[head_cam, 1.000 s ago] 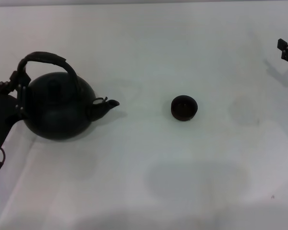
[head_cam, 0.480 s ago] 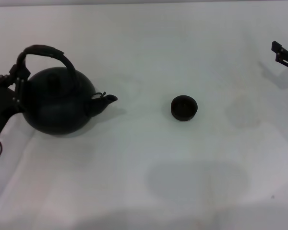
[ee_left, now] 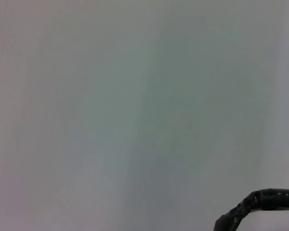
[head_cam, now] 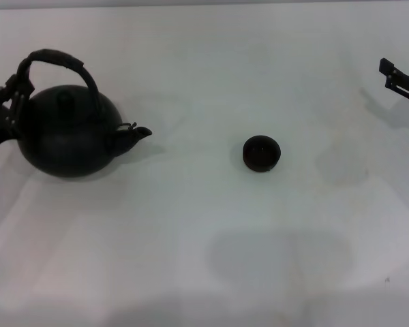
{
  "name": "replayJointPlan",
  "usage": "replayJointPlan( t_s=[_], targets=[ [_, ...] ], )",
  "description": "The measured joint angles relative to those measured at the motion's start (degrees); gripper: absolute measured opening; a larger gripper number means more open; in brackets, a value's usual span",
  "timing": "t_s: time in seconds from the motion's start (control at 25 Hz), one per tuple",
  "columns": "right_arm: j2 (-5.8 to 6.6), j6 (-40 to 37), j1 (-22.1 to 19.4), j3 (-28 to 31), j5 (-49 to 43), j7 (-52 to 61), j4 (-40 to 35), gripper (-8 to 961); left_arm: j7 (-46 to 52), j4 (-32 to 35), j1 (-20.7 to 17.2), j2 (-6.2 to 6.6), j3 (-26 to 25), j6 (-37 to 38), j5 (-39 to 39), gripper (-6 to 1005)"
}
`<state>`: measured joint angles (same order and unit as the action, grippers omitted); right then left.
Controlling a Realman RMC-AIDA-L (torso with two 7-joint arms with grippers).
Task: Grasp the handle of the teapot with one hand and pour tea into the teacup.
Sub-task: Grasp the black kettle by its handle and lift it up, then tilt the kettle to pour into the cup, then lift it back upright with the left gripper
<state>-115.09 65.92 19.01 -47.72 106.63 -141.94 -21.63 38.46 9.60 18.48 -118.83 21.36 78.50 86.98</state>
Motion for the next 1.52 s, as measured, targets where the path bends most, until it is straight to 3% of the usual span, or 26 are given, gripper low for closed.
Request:
replayJointPlan(
  t_s=[0.32, 0.64, 0.76, 0.96, 1.28, 1.52],
  targets=[
    [-0.08, 0.56, 0.2, 0.04, 0.32, 0.0, 0.63, 862, 9.96, 6.41, 5.88, -0.04, 0.05, -4.31, 6.08, 127],
    [-0.05, 2.05, -0.06, 0.07, 1.34, 0.0, 1.98, 862, 21.65, 12.06, 13.56, -0.26, 1.26, -13.65, 16.0, 126],
    [-0.04, 2.16, -0.2, 0.11, 1.44, -0.01, 2.56, 862, 27.84, 15.72, 14.87, -0.33, 7.13, -16.72, 17.01, 126],
    [-0.04, 2.72, -0.95, 0.26, 2.4, -0.5, 3.55, 861, 36.89, 24.45, 14.19, -0.75, 22.28, -21.6, 15.32, 125],
    [-0.04, 3.47, -1.41, 0.26, 3.82, -1.56, 4.5, 861, 50.87, 44.74, 5.94, -0.43, 48.08, -31.05, 12.26, 125],
    [-0.04, 3.58, -1.44, 0.27, 3.85, -1.58, 4.5, 861, 57.07, 55.97, 0.54, -0.25, 55.48, -33.04, 13.3, 124]
  ],
)
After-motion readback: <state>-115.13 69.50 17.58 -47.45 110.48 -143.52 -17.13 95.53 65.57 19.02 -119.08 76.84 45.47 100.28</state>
